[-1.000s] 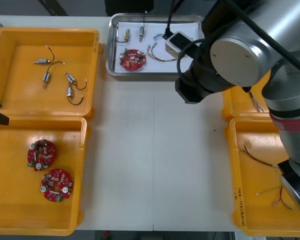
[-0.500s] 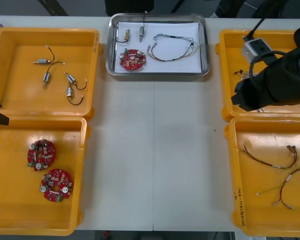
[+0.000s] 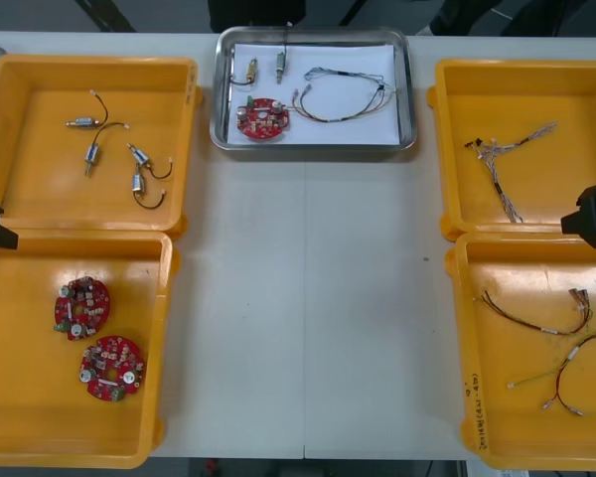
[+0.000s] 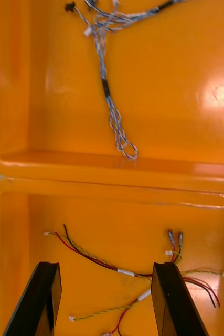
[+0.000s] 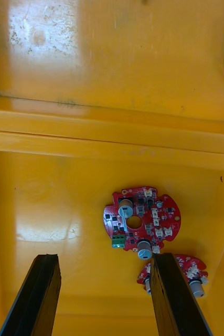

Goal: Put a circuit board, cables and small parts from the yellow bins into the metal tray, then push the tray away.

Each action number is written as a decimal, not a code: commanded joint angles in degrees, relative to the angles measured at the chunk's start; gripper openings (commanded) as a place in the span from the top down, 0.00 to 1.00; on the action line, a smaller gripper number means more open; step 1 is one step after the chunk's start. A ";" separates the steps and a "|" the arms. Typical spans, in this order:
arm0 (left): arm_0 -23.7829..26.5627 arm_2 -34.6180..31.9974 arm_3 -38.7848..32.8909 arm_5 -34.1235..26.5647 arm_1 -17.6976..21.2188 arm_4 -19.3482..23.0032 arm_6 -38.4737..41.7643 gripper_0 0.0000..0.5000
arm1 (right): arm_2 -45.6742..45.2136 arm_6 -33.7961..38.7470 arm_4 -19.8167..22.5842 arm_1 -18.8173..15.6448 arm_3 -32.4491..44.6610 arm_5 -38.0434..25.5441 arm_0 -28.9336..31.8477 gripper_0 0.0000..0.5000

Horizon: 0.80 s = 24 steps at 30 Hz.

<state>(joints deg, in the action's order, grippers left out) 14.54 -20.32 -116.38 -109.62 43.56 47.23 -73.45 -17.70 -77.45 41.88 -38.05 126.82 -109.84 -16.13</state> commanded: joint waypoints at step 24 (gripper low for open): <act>-0.92 -1.39 -0.33 -0.38 -0.41 0.14 -5.03 0.00 | -5.51 0.90 2.95 -3.53 -0.87 -0.16 5.58 0.00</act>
<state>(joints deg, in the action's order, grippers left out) 14.54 -20.32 -116.38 -109.62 43.56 47.23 -73.45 -21.86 -77.45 44.19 -39.30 125.59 -109.84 -11.16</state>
